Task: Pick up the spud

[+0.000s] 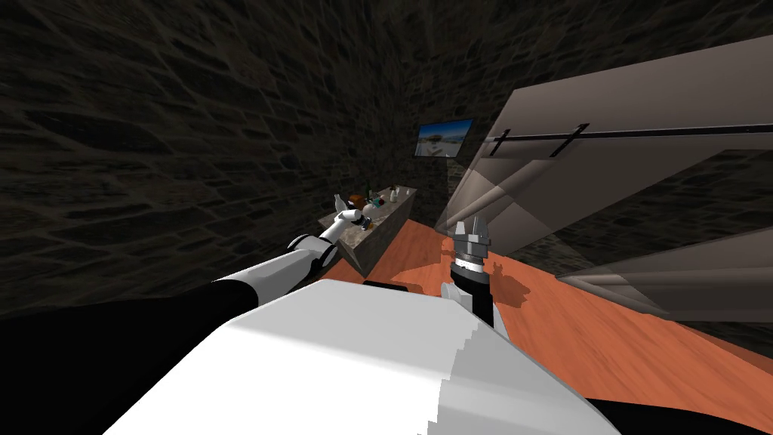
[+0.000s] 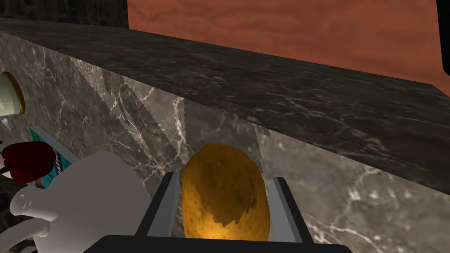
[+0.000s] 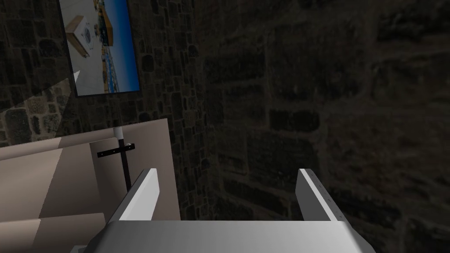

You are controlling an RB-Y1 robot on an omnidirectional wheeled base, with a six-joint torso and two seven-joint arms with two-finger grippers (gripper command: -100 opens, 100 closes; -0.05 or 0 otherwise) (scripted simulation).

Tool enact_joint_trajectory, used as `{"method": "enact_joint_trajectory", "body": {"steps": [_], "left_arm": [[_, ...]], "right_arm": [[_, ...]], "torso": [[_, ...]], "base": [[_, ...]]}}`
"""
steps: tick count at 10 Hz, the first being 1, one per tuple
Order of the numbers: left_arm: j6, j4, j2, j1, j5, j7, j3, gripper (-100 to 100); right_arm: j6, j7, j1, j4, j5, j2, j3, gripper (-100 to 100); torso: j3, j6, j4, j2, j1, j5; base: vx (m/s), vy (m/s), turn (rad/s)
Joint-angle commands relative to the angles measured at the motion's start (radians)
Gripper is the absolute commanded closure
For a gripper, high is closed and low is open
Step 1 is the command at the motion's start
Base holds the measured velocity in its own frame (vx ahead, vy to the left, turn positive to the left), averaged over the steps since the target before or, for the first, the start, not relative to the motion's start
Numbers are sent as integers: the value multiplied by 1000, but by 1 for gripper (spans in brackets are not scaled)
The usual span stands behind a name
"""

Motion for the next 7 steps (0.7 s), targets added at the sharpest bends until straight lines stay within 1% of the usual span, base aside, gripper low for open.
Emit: {"method": "enact_joint_trajectory", "body": {"steps": [1, 2, 4, 5, 6, 7], "left_arm": [[6, 4, -10, -20, 7, 4, -20, 100], [13, 1, -17, -31, 16, 8, -41, 100], [26, -5, -33, -54, 34, 14, -83, 100], [29, -6, -37, -60, 39, 16, -93, 100], [31, -7, -31, -56, 36, 15, -83, 100], [31, -5, -32, -59, 37, 15, -85, 0]], "right_arm": [[0, 0, 0, 0, 0, 0, 0, 0], [0, 0, 0, 0, 0, 0, 0, 0], [0, 0, 0, 0, 0, 0, 0, 0], [0, 0, 0, 0, 0, 0, 0, 0], [0, 0, 0, 0, 0, 0, 0, 0], [0, 0, 0, 0, 0, 0, 0, 0]], "torso": [[0, 0, 0, 0, 0, 0], [0, -2, 0, 0, 1, 0], [-1, -1, 0, -1, 1, 0], [-1, -1, -1, -2, 1, 0], [-1, 0, 0, -2, 0, 0], [-1, 0, -1, -1, 0, 0]], "base": [[12, 2, 246], [31, 2, 328], [38, 2, 238], [27, -1, 177], [11, -3, 25], [0, 0, 0]]}}
